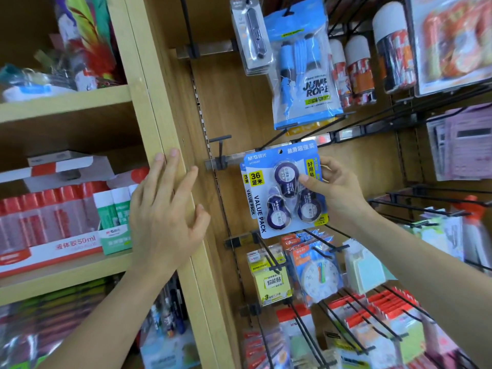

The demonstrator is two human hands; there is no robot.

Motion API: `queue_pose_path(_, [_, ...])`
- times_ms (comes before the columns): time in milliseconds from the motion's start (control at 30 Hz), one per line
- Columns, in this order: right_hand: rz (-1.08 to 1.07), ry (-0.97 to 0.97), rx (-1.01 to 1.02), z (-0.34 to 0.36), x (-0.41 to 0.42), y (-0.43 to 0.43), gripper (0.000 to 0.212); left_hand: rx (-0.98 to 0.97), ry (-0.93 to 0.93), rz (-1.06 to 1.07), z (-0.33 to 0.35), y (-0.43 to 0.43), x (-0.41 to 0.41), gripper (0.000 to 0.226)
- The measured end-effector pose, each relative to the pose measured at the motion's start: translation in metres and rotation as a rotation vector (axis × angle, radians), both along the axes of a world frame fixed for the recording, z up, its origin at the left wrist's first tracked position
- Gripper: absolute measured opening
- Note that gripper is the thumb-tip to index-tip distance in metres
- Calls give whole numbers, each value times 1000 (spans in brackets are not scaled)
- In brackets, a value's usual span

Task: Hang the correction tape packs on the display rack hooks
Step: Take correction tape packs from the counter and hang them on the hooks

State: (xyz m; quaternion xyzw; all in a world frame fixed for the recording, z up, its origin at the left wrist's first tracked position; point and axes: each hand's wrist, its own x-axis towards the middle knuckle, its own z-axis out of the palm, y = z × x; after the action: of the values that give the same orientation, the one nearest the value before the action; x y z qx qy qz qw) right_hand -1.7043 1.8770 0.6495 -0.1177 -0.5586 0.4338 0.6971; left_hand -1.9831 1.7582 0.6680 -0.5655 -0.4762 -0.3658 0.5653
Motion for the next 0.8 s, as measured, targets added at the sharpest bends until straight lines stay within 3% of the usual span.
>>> queue_pose_path(367, [44,53,-65,-4,-16,7,21,3,5,2,-2,1,-1,54])
queue_pose_path(500, [9,64,-183,-11,-26,10,28,0,5,-2,-2,0,-1,54])
queue_pose_path(633, [-358,-45,-151,-13,-38,7,44,9,10,-7,-2,0,-1,53])
queue_pose_path(733, [-819,-110,85,-19,-41,-4,65,9,6,-10,-3,1,-1,53])
queue_pose_path(800, [-963,-269,298,-23,-45,-11,65,10,4,-7,-3,1,-1,53])
